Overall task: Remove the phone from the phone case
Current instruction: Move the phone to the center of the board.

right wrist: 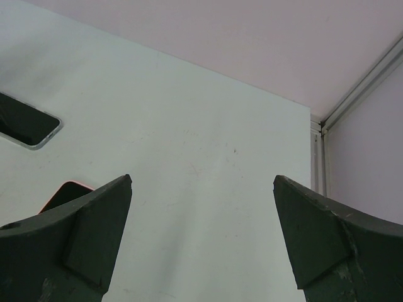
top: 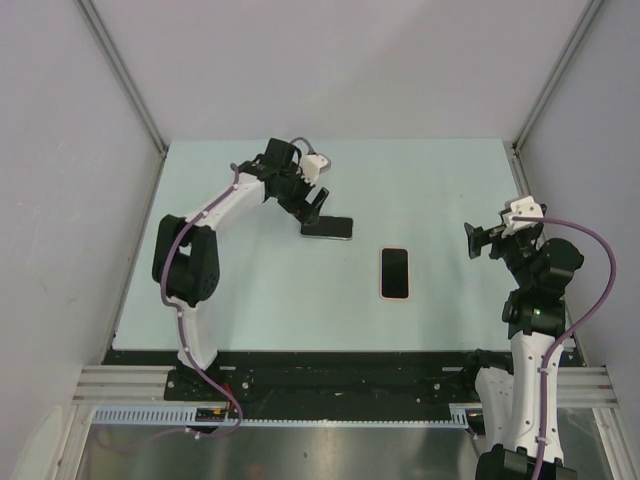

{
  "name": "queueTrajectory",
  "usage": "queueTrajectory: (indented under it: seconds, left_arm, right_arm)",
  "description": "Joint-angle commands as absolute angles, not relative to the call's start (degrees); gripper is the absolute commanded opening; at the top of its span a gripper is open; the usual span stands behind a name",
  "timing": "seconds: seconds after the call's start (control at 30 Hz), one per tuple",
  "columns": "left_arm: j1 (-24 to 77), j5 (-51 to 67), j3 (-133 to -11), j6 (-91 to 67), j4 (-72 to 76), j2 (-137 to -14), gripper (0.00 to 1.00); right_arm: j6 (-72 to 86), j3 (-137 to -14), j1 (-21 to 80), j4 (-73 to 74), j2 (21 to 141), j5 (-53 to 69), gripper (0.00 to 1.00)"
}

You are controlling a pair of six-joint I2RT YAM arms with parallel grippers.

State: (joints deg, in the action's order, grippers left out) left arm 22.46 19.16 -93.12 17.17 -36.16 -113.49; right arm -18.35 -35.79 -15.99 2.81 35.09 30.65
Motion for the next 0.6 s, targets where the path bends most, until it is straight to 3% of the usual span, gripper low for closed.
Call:
queueTrajectory:
  seconds: [0.0,0.23,0.57]
  left_arm:
    - [24.7,16.6,-93.3,36.6,-36.6,-109.4,1.0]
    - [27.0,16.6,-88.2,57.2,-36.5,-108.6,1.0]
    - [28.2,12.9,-94.1,58.3,-37.2,-116.7,1.0]
  right_arm:
    - [-20.0,-35.9,-16.2,3.2,34.9,33.7,0.98]
    - [-21.0,-35.9,-16.3,4.5,35.1,35.8,0.98]
    - [-22.0,-35.9,-16.3,5.3,35.3,37.0,0.98]
